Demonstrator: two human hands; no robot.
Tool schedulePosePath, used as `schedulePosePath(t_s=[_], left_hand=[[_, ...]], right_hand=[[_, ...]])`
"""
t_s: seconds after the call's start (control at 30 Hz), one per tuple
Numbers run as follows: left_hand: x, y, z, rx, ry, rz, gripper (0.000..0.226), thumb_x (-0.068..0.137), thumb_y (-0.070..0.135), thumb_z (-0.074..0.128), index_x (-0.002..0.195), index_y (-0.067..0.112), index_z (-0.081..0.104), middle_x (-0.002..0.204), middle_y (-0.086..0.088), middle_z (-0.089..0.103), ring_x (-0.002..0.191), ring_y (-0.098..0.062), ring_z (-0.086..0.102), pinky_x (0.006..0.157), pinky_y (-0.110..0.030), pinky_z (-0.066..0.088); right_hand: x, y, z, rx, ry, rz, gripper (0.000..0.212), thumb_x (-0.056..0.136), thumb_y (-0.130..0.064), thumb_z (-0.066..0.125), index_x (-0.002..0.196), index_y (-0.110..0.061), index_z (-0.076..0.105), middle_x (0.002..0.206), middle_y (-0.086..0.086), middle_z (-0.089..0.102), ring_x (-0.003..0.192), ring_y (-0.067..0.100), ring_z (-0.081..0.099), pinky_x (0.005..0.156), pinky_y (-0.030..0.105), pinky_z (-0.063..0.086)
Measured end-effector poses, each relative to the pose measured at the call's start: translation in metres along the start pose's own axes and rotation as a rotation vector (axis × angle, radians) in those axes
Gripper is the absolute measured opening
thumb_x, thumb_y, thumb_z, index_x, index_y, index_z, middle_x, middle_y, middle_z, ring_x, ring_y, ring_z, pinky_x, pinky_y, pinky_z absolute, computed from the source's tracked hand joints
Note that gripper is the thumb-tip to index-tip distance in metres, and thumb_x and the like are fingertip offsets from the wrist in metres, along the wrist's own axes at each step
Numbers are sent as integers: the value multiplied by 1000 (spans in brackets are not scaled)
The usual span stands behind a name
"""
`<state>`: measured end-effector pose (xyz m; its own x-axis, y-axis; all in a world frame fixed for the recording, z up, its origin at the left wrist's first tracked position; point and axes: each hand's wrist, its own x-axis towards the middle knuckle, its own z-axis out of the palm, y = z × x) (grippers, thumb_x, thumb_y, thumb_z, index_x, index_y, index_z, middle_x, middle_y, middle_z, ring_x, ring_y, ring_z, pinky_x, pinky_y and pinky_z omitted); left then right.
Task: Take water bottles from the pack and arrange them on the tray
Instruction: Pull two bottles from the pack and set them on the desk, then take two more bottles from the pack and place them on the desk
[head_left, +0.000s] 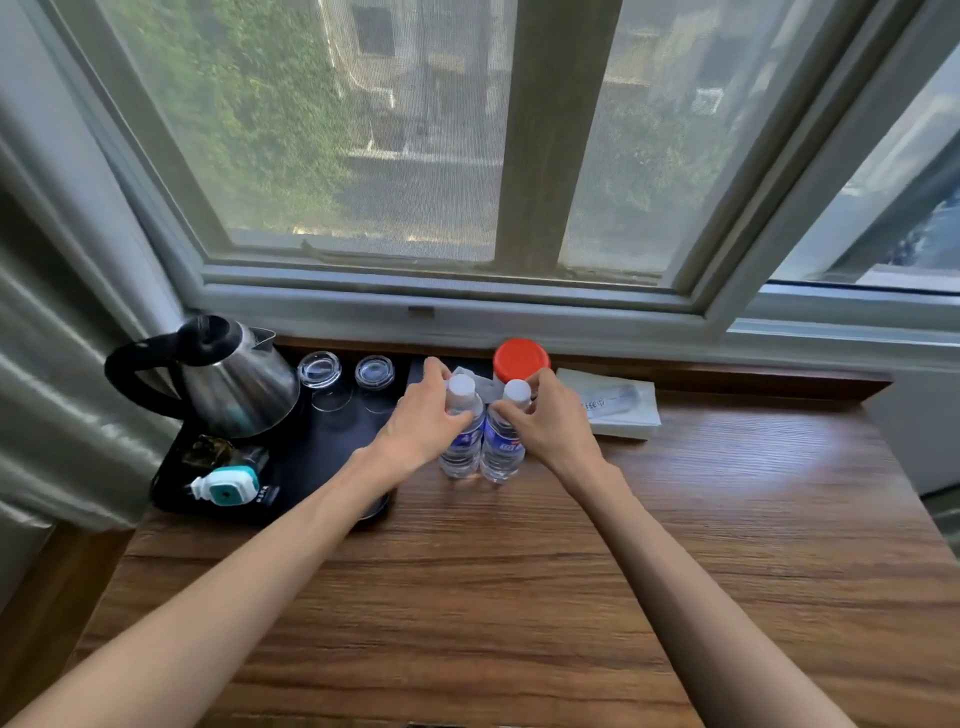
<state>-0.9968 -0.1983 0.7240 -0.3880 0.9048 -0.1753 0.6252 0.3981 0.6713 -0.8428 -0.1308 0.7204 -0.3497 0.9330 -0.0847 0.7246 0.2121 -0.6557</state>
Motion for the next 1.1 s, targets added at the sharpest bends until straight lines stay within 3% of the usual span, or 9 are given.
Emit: schedulePosePath(t_s=[0.13, 0.3, 0.43, 0.57, 0.8, 1.1], left_hand=[[-21, 2, 2, -32, 113, 37, 49, 88, 22, 67, 128, 14, 40, 76, -2, 65, 74, -17, 65, 70, -34, 51], [-48, 14, 11, 92, 184, 139, 7, 87, 20, 64, 91, 18, 59, 68, 5, 60, 66, -18, 60, 70, -39, 54], [-67, 48, 41, 127, 73, 138, 10, 86, 24, 65, 90, 16, 61, 75, 3, 65, 73, -20, 64, 72, -37, 53], [-88, 93, 92, 198, -42, 184, 22, 86, 26, 65, 105, 16, 62, 95, 2, 66, 91, -19, 64, 79, -32, 49], [-130, 180, 201, 302, -241, 329, 49, 87, 38, 63, 130, 18, 56, 128, -1, 61, 118, -19, 59, 100, -38, 49], [-177, 282, 335, 439, -489, 535, 51, 89, 38, 63, 135, 17, 54, 133, -4, 61, 123, -21, 57, 101, -37, 47]], right_hand=[[-17, 4, -9, 42, 20, -24, 52, 86, -42, 72, 122, -12, 51, 92, 3, 70, 83, 18, 65, 73, 34, 52], [-37, 27, -30, 39, 45, -28, 53, 87, -44, 69, 128, -15, 51, 85, 0, 72, 88, 20, 68, 78, 40, 55], [-61, 60, -60, 34, 47, 15, 56, 87, -44, 69, 132, -14, 52, 91, 0, 72, 97, 22, 67, 85, 39, 53], [-101, 114, -97, 75, 53, 86, 63, 86, -40, 70, 138, -13, 47, 104, 3, 69, 101, 22, 66, 91, 40, 54], [-187, 230, -179, 88, 72, 212, 69, 89, -38, 69, 147, -13, 41, 132, 7, 60, 120, 18, 58, 99, 34, 51], [-285, 362, -255, 158, 144, 479, 63, 86, -40, 72, 139, -14, 51, 133, 6, 61, 122, 20, 58, 102, 36, 48]])
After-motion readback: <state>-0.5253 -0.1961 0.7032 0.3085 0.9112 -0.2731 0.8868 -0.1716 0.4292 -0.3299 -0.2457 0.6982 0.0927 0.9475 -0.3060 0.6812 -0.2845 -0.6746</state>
